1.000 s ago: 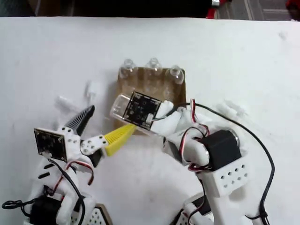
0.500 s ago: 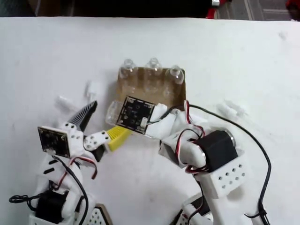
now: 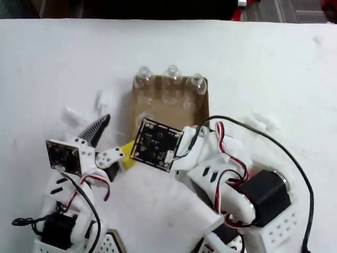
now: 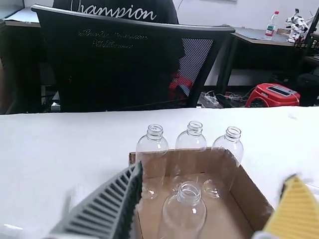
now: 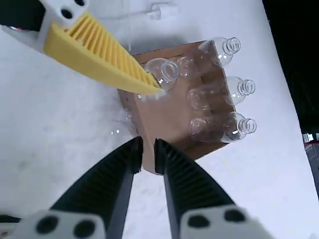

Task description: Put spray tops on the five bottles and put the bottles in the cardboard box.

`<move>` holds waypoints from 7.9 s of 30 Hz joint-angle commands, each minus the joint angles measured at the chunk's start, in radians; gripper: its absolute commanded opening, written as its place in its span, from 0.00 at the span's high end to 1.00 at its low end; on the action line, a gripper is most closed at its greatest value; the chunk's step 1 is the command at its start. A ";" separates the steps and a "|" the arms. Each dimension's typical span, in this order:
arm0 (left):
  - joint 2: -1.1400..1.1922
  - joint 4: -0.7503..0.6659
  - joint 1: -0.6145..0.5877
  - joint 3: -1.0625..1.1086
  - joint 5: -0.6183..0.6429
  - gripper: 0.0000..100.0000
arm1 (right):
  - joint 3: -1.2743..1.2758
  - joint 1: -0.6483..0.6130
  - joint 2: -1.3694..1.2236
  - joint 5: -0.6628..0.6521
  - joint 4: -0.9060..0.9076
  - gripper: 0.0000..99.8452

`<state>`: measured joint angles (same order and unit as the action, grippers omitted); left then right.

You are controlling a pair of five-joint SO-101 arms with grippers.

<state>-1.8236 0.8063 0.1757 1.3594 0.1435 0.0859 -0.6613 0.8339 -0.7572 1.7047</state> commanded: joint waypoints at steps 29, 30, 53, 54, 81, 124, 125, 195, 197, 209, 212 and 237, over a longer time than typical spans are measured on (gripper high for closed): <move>-0.007 0.011 -0.911 -0.256 0.000 0.60 | 0.609 -0.185 -0.079 0.201 -0.463 0.87; -0.007 0.006 -0.947 -0.255 -0.021 0.60 | 0.608 -0.217 -0.094 0.206 -0.486 0.87; -0.007 -0.479 -1.291 0.327 -0.408 0.60 | 0.376 -0.384 -0.819 0.153 -0.653 0.77; -0.005 -0.486 -1.291 0.334 -0.407 0.60 | 0.371 -0.384 -0.832 0.146 -0.651 0.77; -0.005 -0.422 -1.063 0.324 -0.405 0.60 | 0.089 -0.151 -0.205 0.275 -0.328 0.98; -0.005 -0.153 -0.504 0.333 -0.150 0.60 | 1.398 0.352 0.159 0.801 -1.983 0.98; -0.005 -0.153 -0.504 0.333 -0.150 0.60 | 1.401 0.354 0.159 0.801 -1.983 0.98; -0.004 -0.106 -0.503 0.333 -0.152 0.60 | 1.160 0.731 0.975 0.855 -1.047 0.77; -0.004 -0.104 -0.503 0.333 -0.153 0.60 | 1.165 0.748 0.964 0.798 -0.990 0.77; -0.002 -0.112 -0.506 0.333 -0.153 0.60 | 1.430 0.881 0.970 0.827 -0.881 0.77; -0.004 -0.112 -0.507 0.333 -0.153 0.60 | 1.471 0.914 0.970 0.816 -0.935 0.77; 0.463 0.172 -0.542 -0.359 -0.301 0.69 | 1.493 0.920 0.969 0.813 -0.952 0.77</move>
<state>-1.6487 0.9705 -0.3690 1.1738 -0.1481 1.5819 0.2470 1.7975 0.0514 0.7764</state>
